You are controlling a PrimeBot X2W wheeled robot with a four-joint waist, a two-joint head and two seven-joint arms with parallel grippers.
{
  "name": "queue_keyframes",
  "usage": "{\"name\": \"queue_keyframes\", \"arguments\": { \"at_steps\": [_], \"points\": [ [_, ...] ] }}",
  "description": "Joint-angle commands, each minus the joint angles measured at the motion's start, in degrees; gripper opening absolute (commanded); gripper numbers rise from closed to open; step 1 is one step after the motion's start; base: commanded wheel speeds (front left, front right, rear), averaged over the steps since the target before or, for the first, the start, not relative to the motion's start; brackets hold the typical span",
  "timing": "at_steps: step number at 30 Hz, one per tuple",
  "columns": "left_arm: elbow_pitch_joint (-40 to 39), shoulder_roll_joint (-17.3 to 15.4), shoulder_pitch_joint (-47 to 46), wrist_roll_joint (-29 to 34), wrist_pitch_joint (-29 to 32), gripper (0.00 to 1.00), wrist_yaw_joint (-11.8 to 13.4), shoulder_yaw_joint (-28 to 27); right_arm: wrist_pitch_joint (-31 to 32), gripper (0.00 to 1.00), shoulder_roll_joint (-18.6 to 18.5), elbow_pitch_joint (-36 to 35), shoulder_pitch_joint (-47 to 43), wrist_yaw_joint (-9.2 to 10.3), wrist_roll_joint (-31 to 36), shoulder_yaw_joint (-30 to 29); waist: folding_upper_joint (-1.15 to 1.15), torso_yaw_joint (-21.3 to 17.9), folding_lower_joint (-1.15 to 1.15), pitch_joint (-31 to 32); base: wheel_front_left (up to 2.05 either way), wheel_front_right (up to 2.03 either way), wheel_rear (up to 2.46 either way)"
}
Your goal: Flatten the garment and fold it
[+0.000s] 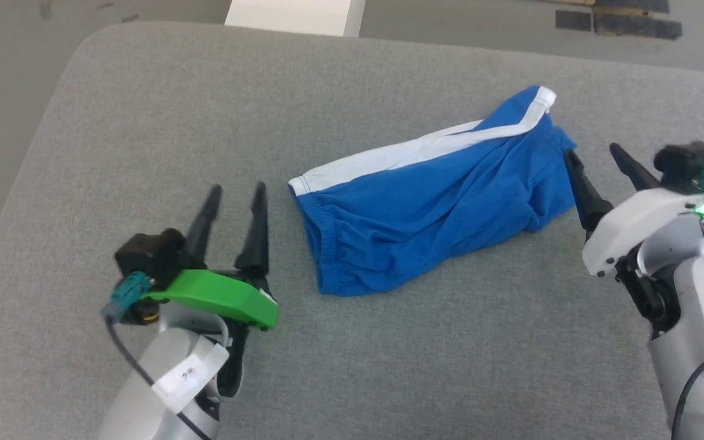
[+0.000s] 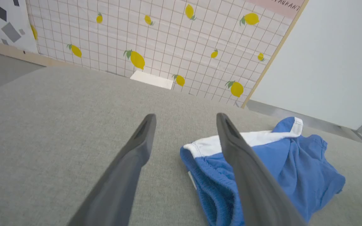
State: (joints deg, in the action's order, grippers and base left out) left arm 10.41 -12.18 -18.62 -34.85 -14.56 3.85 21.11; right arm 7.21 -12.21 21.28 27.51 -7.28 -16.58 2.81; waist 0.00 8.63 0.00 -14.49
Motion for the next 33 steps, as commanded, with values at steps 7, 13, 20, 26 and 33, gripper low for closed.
{"name": "queue_keyframes", "arguments": {
  "at_steps": [7, 13, 20, 26, 33],
  "points": [
    [-7.93, 6.96, 5.32, 14.78, -0.42, 1.00, -5.33, -12.30, 1.47, 1.00, 5.78, 0.11, 1.26, -0.21, 3.24, -7.93, 0.00, -0.84, 0.00, -0.17, 0.00, 0.00, 0.00],
    [-9.78, 8.90, 6.14, 19.19, -0.43, 1.00, -8.39, -15.62, 8.76, 1.00, 8.01, 5.96, 8.78, -0.21, 5.62, -12.70, 0.00, -0.21, 0.00, -1.86, 0.00, 0.00, 0.00],
    [-10.27, 9.27, 5.71, 18.84, -0.43, 1.00, -9.26, -15.75, 19.32, 1.00, 9.03, 15.53, 17.35, -0.21, 11.02, -17.84, 0.00, 1.77, 0.00, -3.83, 0.00, 0.00, 0.00],
    [-10.79, 9.29, 5.12, 17.81, -0.43, 1.00, -8.44, -14.85, 25.33, 1.00, 9.27, 20.41, 22.62, -0.21, 16.84, -22.94, 0.00, 3.38, 0.00, -5.76, 0.00, 0.00, 0.00],
    [-11.29, 9.29, 4.21, 17.19, -0.43, 1.00, -7.89, -13.91, 30.93, 1.00, 9.32, 25.58, 27.11, -0.21, 20.91, -26.25, 0.00, 4.68, 0.00, -8.05, 0.00, 0.00, 0.00]
  ]
}}
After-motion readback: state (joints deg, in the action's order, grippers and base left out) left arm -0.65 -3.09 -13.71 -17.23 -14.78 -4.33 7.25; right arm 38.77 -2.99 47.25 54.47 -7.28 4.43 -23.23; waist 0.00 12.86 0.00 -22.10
